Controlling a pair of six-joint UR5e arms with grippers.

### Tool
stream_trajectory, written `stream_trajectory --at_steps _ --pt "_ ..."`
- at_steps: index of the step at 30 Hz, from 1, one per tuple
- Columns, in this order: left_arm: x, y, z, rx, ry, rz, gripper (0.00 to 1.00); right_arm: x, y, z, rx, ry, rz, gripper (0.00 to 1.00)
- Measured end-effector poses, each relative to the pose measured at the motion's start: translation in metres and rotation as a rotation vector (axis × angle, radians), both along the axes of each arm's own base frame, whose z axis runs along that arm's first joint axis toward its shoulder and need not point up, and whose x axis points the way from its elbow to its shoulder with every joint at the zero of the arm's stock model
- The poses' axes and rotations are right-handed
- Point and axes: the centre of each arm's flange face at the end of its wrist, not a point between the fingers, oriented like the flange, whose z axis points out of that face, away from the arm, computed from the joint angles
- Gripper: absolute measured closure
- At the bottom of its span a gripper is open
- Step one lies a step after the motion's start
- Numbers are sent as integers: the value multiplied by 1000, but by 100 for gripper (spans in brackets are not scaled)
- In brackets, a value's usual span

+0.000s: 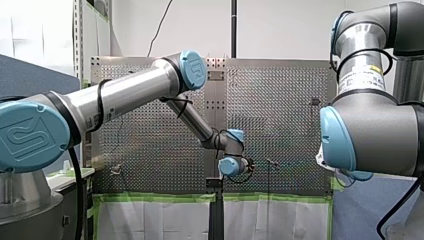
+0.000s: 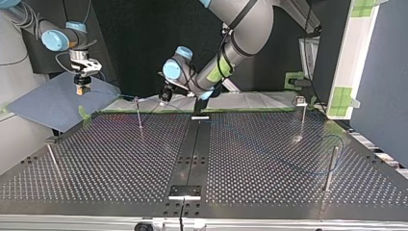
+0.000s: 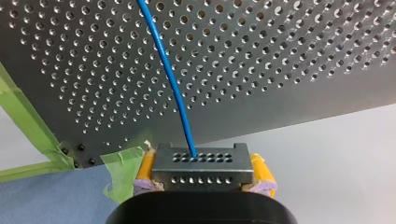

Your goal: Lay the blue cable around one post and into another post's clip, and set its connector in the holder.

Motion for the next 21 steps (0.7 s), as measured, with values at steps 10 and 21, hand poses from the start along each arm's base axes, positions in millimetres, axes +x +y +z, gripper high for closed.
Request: stream_trajectory --at_steps 10,21 --pt "7 -1 5 -14 -7 4 99 -1 -5 2 -3 -4 -1 83" --pt "10 1 6 -15 -3 3 99 -3 -7 1 -4 -5 -2 83"
